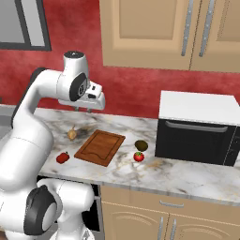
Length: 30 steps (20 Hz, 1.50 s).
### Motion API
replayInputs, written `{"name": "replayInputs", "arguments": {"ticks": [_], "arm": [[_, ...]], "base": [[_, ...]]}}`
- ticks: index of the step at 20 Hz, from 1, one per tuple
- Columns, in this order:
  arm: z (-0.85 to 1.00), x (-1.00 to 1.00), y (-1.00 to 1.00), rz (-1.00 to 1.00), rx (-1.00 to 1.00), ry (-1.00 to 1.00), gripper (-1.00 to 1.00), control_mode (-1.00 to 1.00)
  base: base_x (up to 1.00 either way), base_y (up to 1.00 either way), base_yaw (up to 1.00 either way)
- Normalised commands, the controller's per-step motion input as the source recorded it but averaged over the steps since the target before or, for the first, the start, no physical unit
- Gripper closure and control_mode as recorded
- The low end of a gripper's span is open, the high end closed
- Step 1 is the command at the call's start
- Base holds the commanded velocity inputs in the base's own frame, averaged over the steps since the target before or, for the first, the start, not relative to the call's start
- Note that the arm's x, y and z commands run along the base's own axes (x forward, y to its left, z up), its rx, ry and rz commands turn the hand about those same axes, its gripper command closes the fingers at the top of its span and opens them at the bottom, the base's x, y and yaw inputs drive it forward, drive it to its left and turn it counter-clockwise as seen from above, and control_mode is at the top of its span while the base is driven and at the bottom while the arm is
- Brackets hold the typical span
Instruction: Place the avocado, onion, tomato, and bell pepper on the cutting board.
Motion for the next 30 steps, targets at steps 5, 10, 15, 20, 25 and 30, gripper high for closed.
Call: {"name": "replayInputs", "arguments": {"ticks": [5,10,15,20,25,30], "arm": [[-0.04,-0.08,0.01,0.0,-0.01,0.0,-1.0,-1.0],[-0.18,-0.29,0.09,0.01,-0.08,0.0,-1.0,-1.0],[-0.28,-0.16,0.31,0.01,-0.1,0.0,-1.0,-1.0],[-0.35,0.0,0.39,0.0,-0.01,0.06,-1.0,-1.0],[-0.24,0.0,0.31,0.0,0.0,0.04,-1.0,-1.0],[-0.16,-0.03,0.16,0.0,0.0,0.0,-1.0,-1.0]], "base": [[0.0,0.0,0.0],[0.0,0.0,0.0],[0.0,0.0,0.0],[0.0,0.0,0.0],[0.0,0.0,0.0],[0.0,0.0,0.0]]}}
